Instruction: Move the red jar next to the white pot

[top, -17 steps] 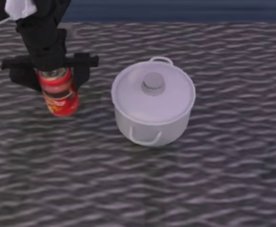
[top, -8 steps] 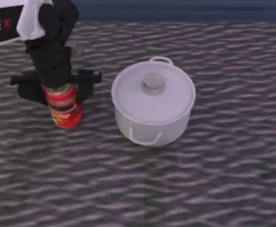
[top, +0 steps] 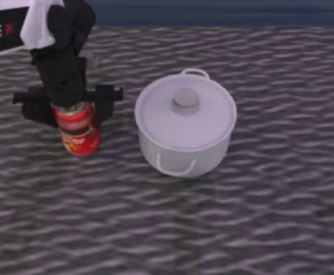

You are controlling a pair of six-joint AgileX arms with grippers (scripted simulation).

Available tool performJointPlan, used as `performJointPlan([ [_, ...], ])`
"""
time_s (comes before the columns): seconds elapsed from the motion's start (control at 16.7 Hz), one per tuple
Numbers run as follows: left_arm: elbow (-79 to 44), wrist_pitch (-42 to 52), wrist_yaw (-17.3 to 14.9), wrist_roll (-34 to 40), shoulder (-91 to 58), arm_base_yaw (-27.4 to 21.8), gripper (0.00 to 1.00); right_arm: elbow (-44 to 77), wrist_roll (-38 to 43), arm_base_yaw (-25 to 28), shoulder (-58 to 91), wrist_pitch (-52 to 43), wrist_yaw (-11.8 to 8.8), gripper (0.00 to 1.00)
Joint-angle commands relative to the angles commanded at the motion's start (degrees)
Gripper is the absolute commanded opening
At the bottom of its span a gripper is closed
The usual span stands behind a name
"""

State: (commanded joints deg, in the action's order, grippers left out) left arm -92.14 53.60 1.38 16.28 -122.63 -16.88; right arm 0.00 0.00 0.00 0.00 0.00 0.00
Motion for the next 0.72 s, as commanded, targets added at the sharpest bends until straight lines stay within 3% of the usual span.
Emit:
performJointPlan([
  [0.36, 0.0, 0.0, 0.0, 0.0, 0.0, 0.0, 0.98, 0.0, 0.0, 0.0, 0.0, 0.0, 0.0, 1.0],
  [0.72, 0.0, 0.0, 0.0, 0.0, 0.0, 0.0, 1.0, 0.0, 0.0, 0.0, 0.0, 0.0, 0.0, 1.0],
])
